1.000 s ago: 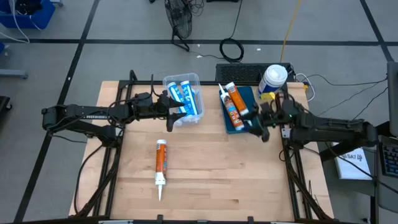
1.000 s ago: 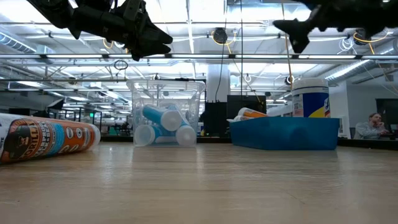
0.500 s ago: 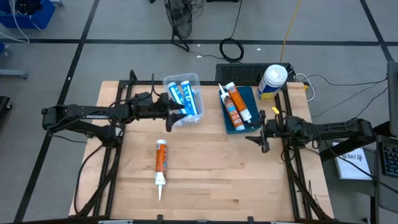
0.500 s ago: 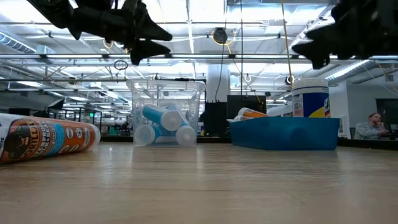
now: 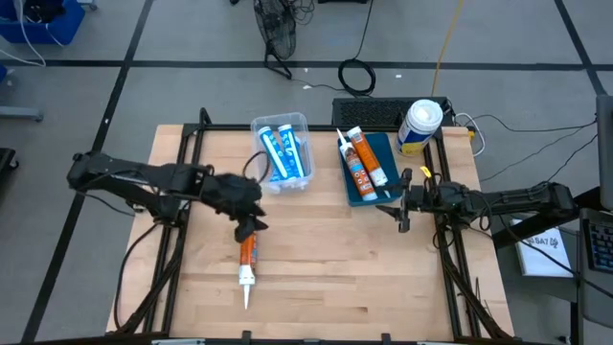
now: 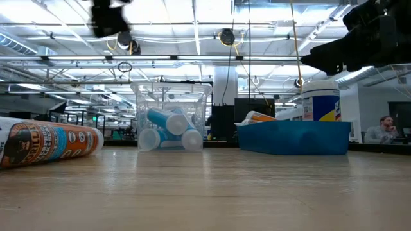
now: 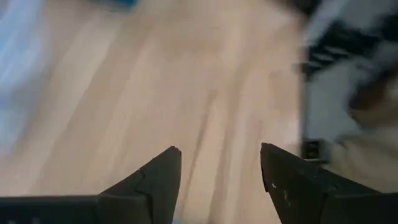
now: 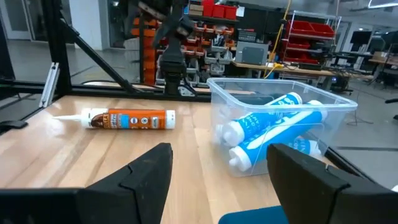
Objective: Pick & place silicon tubes, Sealant and Lysol wipes
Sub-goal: Put the orange sealant into the blue bin
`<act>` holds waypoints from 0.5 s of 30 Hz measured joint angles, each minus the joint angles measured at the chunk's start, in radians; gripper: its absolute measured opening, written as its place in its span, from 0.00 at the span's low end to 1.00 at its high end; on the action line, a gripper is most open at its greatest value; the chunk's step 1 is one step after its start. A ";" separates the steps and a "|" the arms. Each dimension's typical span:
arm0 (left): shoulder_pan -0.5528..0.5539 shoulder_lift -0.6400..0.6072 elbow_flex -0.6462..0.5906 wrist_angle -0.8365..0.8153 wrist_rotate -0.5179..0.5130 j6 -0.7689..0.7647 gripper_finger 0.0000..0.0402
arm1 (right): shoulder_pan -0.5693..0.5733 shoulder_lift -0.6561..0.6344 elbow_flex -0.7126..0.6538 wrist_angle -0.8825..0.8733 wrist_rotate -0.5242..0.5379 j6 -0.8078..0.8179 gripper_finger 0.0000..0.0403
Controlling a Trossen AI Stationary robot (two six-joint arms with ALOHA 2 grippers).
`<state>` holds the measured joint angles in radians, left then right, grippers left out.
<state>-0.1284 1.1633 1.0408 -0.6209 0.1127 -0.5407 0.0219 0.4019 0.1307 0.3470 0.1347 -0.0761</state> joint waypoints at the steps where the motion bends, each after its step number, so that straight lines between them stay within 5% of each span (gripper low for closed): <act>1: -0.028 0.000 0.013 -0.066 -0.057 -0.097 0.54 | 0.000 0.000 0.000 0.000 0.001 -0.007 0.60; 7: -0.163 0.028 -0.025 -0.231 -0.166 -0.752 0.54 | 0.000 0.000 0.000 0.001 0.066 -0.010 0.60; 15: -0.248 0.237 -0.092 -0.178 -0.036 -1.057 0.54 | 0.000 0.000 0.000 0.001 0.103 -0.017 0.60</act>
<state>-0.3763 1.4006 0.9490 -0.7989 0.0763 -1.5980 0.0216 0.4019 0.1307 0.3480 0.2372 -0.0931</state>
